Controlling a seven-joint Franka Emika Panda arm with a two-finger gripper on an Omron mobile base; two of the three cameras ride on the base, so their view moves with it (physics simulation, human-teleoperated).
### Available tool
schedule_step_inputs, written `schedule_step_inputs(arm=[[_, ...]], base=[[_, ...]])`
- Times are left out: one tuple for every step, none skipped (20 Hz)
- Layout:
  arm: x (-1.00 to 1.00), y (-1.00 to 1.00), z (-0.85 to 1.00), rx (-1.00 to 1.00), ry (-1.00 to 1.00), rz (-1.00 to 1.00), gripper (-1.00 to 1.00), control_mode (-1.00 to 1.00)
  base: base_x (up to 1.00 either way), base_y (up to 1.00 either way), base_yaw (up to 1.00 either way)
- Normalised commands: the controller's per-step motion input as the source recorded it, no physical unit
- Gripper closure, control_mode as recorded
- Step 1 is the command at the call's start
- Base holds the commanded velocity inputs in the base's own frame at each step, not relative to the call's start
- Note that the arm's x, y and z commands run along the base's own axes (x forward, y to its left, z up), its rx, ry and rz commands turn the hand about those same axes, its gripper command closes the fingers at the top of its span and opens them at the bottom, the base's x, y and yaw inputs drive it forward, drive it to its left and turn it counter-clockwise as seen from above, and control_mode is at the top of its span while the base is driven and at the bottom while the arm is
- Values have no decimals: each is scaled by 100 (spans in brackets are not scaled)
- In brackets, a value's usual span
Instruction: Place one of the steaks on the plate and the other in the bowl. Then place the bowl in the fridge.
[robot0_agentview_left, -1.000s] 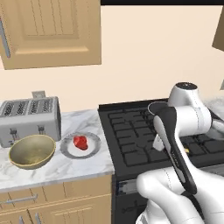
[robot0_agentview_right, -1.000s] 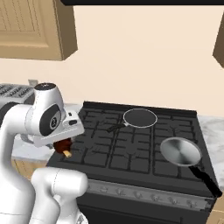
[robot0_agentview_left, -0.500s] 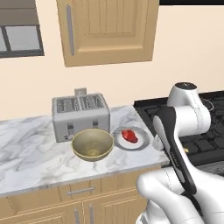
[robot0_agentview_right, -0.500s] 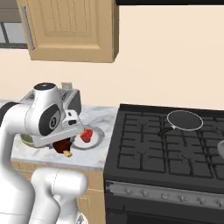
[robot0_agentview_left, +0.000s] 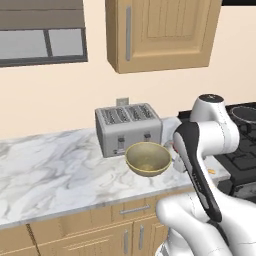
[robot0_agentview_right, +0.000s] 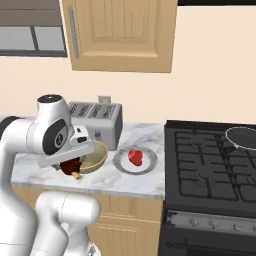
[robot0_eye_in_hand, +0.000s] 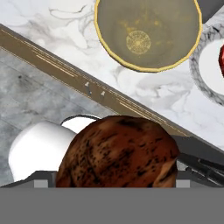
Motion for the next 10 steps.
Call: schedule_step_inputs(arm=[[0,0,0,0,0,0,100,100],[0,0,0,0,0,0,100,100],[0,0,0,0,0,0,100,100],[0,0,0,0,0,0,100,100],[0,0,0,0,0,0,100,100],[0,0,0,0,0,0,100,100],[0,0,0,0,0,0,100,100],[0,0,0,0,0,0,100,100],[0,0,0,0,0,0,100,100],[0,0,0,0,0,0,100,100]], base=[[0,0,0],[0,0,0],[0,0,0],[15,0,0],[35,8,0],[44,15,0],[40,14,0],[36,16,0],[33,21,0],[32,26,0]])
